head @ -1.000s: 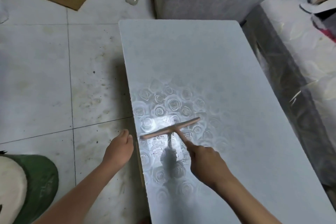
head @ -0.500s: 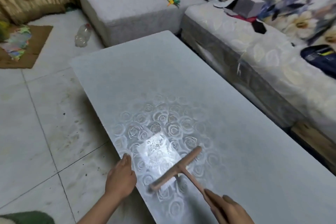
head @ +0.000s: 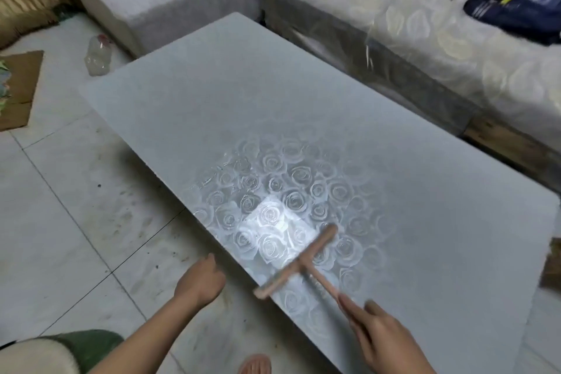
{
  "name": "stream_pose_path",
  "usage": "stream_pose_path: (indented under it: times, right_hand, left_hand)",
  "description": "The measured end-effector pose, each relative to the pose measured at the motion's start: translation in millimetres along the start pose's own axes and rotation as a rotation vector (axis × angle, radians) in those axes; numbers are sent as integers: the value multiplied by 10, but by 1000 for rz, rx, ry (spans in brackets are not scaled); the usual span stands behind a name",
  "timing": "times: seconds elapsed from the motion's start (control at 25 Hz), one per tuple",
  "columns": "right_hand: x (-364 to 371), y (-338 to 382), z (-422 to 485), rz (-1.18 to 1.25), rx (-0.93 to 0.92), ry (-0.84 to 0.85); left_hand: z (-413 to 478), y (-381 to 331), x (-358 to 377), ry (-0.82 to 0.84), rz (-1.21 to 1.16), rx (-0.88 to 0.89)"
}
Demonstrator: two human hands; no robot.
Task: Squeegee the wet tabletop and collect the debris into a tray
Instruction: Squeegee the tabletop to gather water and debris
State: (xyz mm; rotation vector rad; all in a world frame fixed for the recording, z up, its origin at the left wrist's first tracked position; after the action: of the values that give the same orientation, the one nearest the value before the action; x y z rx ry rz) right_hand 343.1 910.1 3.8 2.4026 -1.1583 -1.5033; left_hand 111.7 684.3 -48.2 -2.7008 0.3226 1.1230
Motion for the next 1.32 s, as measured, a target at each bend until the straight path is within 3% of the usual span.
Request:
stream_pose_path:
  times: [0.12, 0.2, 0.32, 0.44, 0.68, 0.8, 0.96, 1.12, 1.32]
  right_hand:
    - [42, 877, 655, 77, -117, -83]
    - [34, 1125, 965, 111, -80, -96]
    - [-108, 844, 505, 77, -31, -175]
    - [7, 532, -116, -36, 186, -102]
    - [107, 1149, 838, 197, 125, -162]
    - [11, 742, 537, 235, 134, -212]
    - [-50, -424, -1053, 271, 209, -278]
    - [-176, -1619, -2278, 198, 319, -176]
    - [228, -1858, -2330, 85, 212, -55]
  left_hand:
    - [192, 184, 15, -39, 46, 21]
    - [286, 229, -1, -58, 14, 26]
    - [309, 240, -38, -58, -61, 39]
    - [300, 226, -89, -79, -73, 105]
    - [225, -57, -232, -166, -7, 207]
    - [91, -452, -180, -190, 77, 275]
    - [-202, -988, 185, -128, 256, 375]
    - [-434, -1384, 568, -104, 443, 408]
    - [-634, -1507, 960, -100, 587, 396]
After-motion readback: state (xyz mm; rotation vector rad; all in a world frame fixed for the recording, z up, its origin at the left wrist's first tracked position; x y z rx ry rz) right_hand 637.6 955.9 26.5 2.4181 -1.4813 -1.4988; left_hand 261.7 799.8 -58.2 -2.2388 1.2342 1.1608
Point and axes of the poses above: each hand's wrist, its own z-axis towards the middle knuckle, its own x-axis out of the palm, y = z × x, the point moved 7 cm from there along z, towards the middle knuckle, and after that the axes turned 11 degrees about z, right-handed, at the moved point
